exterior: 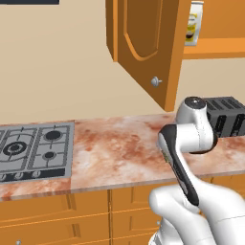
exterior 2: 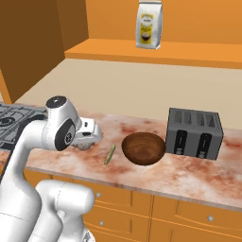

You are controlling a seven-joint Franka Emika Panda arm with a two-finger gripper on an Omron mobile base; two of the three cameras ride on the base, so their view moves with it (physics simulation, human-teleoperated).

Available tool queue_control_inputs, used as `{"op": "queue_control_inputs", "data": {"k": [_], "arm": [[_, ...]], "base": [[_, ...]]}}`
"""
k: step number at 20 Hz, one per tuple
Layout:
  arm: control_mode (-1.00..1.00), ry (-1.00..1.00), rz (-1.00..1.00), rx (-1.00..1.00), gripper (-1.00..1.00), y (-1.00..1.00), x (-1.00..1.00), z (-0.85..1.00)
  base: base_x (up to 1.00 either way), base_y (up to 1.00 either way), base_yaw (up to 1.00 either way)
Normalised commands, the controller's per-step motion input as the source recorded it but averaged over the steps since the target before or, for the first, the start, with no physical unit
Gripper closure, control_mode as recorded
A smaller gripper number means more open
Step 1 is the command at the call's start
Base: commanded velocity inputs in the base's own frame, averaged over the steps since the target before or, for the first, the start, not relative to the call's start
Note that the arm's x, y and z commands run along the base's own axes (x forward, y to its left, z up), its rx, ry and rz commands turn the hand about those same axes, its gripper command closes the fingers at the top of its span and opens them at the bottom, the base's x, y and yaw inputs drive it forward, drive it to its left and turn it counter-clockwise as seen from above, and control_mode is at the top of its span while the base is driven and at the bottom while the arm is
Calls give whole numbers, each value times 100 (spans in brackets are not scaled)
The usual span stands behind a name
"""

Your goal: Pick the egg and butter from the fridge and place them by the bowl for mixing.

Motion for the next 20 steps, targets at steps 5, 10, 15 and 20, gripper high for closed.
{"op": "queue_control_inputs", "data": {"k": [5, 10, 15, 20], "arm": [[-100, 0, 5, 0, 100, -14, 83, -17], [-100, 0, 5, 0, 100, -20, 100, -19], [-100, 0, 2, -1, 100, -5, 99, -22], [-100, 1, 0, -3, 100, 0, 74, -22]], "base": [[0, 0, 0], [0, 0, 0], [0, 0, 0], [0, 0, 0]]}}
